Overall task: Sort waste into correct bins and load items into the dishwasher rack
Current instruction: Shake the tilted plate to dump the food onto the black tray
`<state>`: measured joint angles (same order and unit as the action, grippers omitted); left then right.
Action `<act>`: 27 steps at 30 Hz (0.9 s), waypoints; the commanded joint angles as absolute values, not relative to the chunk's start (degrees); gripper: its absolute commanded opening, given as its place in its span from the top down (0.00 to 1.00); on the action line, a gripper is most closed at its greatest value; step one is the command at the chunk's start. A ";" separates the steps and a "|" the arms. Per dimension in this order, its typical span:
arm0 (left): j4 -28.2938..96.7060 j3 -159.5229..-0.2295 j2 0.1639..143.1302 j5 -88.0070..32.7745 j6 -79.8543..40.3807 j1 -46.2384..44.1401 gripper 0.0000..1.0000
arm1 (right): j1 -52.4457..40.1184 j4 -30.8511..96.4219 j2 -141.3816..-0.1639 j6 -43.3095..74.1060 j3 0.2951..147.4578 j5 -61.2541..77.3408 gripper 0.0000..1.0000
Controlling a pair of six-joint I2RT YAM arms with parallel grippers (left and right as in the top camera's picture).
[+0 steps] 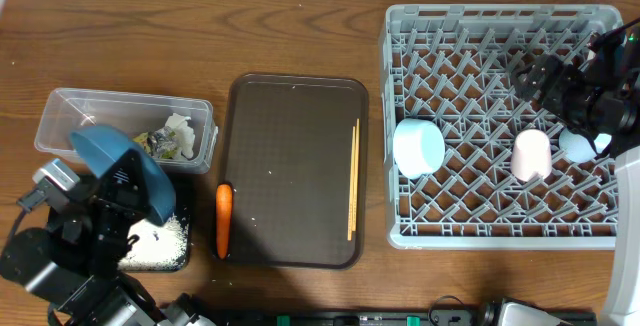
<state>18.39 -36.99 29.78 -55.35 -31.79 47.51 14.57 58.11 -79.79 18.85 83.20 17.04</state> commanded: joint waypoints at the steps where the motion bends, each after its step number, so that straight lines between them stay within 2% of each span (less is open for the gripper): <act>1: 12.08 -37.74 29.34 -58.74 -40.66 47.29 0.94 | 14.94 58.74 -79.83 18.83 83.77 17.58 0.03; 7: 1.50 -37.74 29.34 -58.74 -51.03 48.66 0.93 | 14.94 60.05 -79.83 18.52 83.77 17.58 0.03; 11: 0.89 -37.71 28.58 -58.39 -51.81 49.58 0.94 | 14.94 60.53 -79.83 18.37 83.77 17.58 0.03; 17: -1.32 -37.71 27.59 -51.77 -53.04 49.60 0.94 | 14.94 61.12 -79.83 18.35 83.77 17.58 0.03; 27: -3.55 -37.71 30.50 -52.05 -52.99 49.54 0.94 | 14.94 59.86 -79.83 18.20 83.77 17.56 0.03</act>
